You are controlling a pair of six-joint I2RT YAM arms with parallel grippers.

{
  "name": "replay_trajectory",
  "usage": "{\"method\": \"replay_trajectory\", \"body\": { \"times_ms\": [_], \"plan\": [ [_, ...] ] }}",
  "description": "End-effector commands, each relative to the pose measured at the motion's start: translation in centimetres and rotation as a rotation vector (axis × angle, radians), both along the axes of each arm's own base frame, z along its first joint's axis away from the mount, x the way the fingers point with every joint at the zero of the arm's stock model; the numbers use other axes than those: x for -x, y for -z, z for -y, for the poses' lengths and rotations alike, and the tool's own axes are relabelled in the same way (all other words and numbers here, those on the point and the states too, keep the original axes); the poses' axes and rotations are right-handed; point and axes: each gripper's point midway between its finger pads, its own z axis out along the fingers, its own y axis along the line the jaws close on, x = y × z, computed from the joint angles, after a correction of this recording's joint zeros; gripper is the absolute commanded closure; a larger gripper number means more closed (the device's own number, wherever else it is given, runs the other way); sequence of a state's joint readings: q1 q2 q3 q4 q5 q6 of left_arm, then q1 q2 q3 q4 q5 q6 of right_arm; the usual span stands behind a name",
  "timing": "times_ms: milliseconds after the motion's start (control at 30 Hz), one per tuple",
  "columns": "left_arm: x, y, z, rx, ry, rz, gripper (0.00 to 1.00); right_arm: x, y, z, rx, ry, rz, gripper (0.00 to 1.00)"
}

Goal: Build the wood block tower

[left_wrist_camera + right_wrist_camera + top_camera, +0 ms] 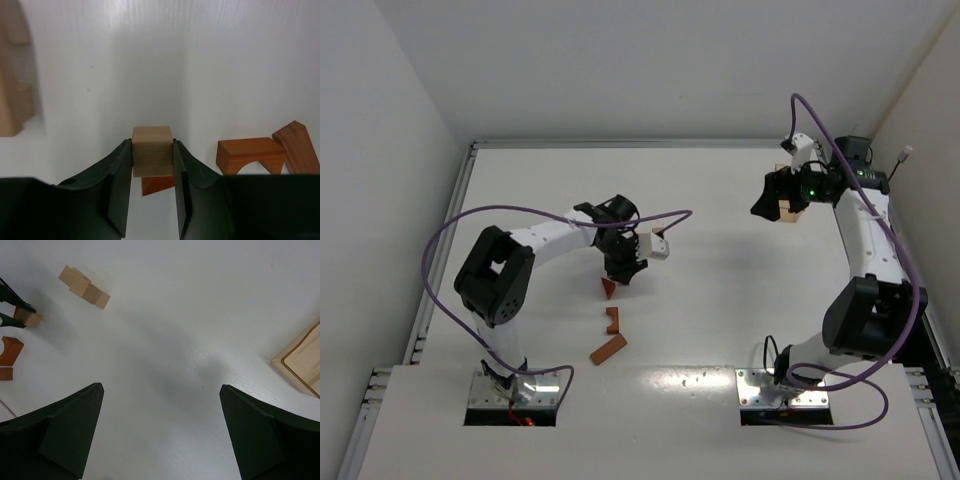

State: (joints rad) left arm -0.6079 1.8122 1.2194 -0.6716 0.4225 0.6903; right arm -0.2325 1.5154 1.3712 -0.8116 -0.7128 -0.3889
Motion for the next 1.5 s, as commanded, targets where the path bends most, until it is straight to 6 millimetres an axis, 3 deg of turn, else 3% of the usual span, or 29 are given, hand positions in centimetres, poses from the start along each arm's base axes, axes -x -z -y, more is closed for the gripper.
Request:
{"method": "replay_trajectory", "body": {
  "times_ms": [0,67,100,167,200,367,400,633,1467],
  "plan": [
    [-0.6,-5.1,0.8,0.027,0.024,-0.016,1.00,-0.6,-2.7,-0.5,-0.014,-0.036,0.093,0.00],
    [0.0,-6.2,0.5,0.045,0.067,-0.070,1.00,-0.5,-3.1,-0.5,-0.011,-0.037,0.103,0.00],
    [-1.0,-7.6,0.5,0.059,0.003,-0.070,1.00,-0.5,-3.1,-0.5,-0.011,-0.037,0.103,0.00],
    [-1.6,-8.0,0.0,0.035,0.009,-0.071,1.00,-0.4,-3.4,-0.5,-0.009,-0.037,0.112,0.00],
    [-2.2,-9.3,-0.3,0.041,0.010,-0.053,1.00,-0.2,-3.8,-0.6,-0.006,-0.037,0.124,0.00],
    [-4.5,-10.2,-0.7,0.034,-0.026,-0.049,1.00,0.0,-3.8,-0.6,-0.006,-0.037,0.124,0.00],
    [-4.6,-9.5,-0.5,0.028,-0.011,-0.077,1.00,0.0,-3.8,-0.6,-0.006,-0.037,0.124,0.00],
    [-6.8,-11.1,0.9,0.090,0.017,-0.078,1.00,0.0,-3.8,-0.6,-0.006,-0.037,0.124,0.00],
    [-10.7,-8.7,2.4,0.105,-0.002,0.059,1.00,-0.6,-2.8,-0.5,-0.013,-0.036,0.095,0.00]
  ]
}}
